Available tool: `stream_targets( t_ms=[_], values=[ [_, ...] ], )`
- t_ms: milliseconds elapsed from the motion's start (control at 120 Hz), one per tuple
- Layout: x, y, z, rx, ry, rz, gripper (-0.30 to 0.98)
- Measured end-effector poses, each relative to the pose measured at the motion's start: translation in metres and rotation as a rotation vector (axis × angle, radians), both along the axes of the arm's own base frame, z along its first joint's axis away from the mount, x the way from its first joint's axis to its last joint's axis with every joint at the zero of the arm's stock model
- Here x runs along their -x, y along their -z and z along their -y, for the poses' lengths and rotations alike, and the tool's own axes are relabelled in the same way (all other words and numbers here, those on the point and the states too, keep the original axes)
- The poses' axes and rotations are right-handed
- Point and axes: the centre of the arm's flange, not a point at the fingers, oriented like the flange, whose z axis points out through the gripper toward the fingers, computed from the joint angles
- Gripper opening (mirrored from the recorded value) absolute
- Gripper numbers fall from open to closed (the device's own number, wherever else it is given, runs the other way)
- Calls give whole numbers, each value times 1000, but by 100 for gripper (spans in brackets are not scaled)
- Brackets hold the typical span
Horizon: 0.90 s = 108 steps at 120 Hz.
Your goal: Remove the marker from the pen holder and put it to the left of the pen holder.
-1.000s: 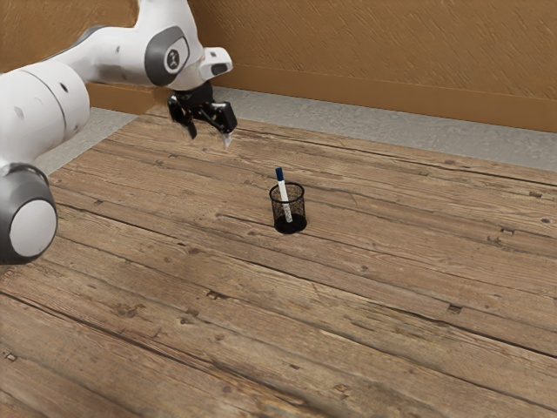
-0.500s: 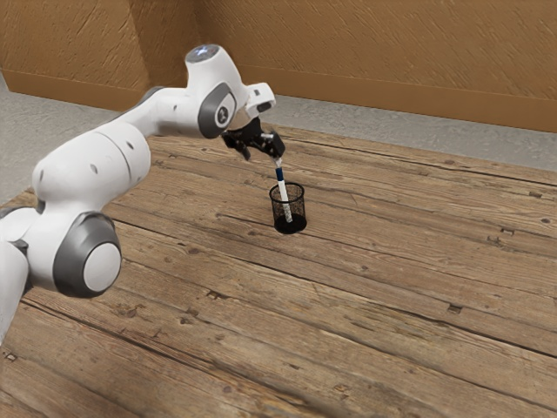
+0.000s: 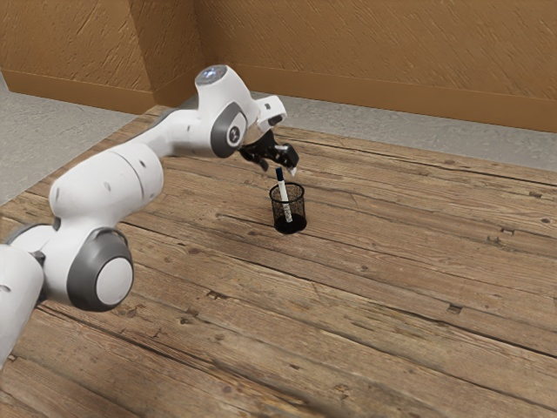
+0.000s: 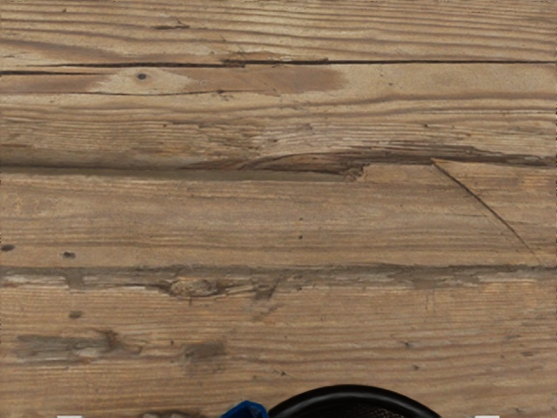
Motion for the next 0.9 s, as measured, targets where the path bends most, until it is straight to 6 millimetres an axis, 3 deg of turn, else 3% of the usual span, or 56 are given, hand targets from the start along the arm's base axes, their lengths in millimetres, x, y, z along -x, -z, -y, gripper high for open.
stream_targets(
  t_ms=[283,508,683,767,900],
  values=[
    [-2,17,-2,0,-5,8,36],
    [-4,17,-2,0,-6,27,7],
    [-4,16,-3,-7,-8,35,-3],
    [-5,8,-3,-12,-9,48,-5],
    [-3,-32,1,-21,-6,97,-7]
  ],
)
